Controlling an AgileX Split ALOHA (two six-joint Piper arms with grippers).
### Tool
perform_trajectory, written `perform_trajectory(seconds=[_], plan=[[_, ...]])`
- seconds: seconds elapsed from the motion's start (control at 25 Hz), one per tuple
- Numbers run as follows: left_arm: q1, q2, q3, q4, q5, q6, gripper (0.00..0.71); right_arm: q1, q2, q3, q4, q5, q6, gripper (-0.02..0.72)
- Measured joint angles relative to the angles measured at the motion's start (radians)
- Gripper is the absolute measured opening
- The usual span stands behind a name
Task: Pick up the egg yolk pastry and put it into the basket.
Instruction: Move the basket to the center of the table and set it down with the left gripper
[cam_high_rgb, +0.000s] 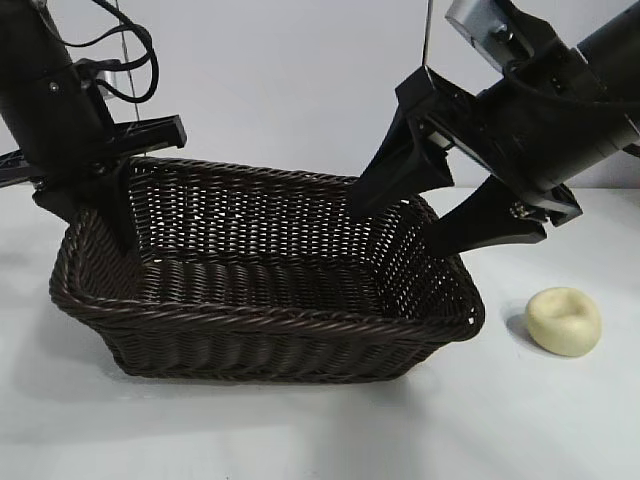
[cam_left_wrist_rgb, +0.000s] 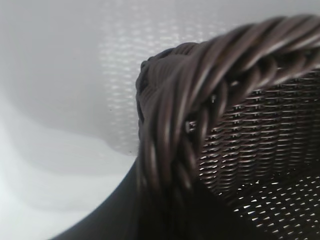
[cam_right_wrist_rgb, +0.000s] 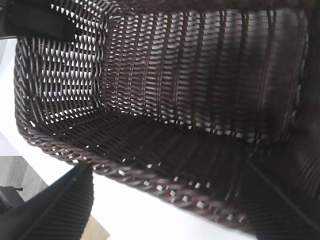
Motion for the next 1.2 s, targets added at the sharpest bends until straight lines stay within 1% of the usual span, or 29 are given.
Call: perform_trajectory(seconds=[0.48, 0.76, 1.2], plan=[[0.000, 0.000, 0.000, 0.000, 0.008, 0.051, 0.097, 0.000, 0.000, 0.000, 0.000, 0.002, 0.004, 0.579], [0.000, 0.002, -0.001, -0.046, 0.001, 0.080, 0.097, 0.000, 0.000, 0.000, 0.000, 0.002, 0.005, 0.579], [0.000, 0.088, -0.030, -0.076, 0.008, 0.075, 0.097, 0.000, 0.000, 0.000, -0.010, 0.021, 0.005, 0.579]])
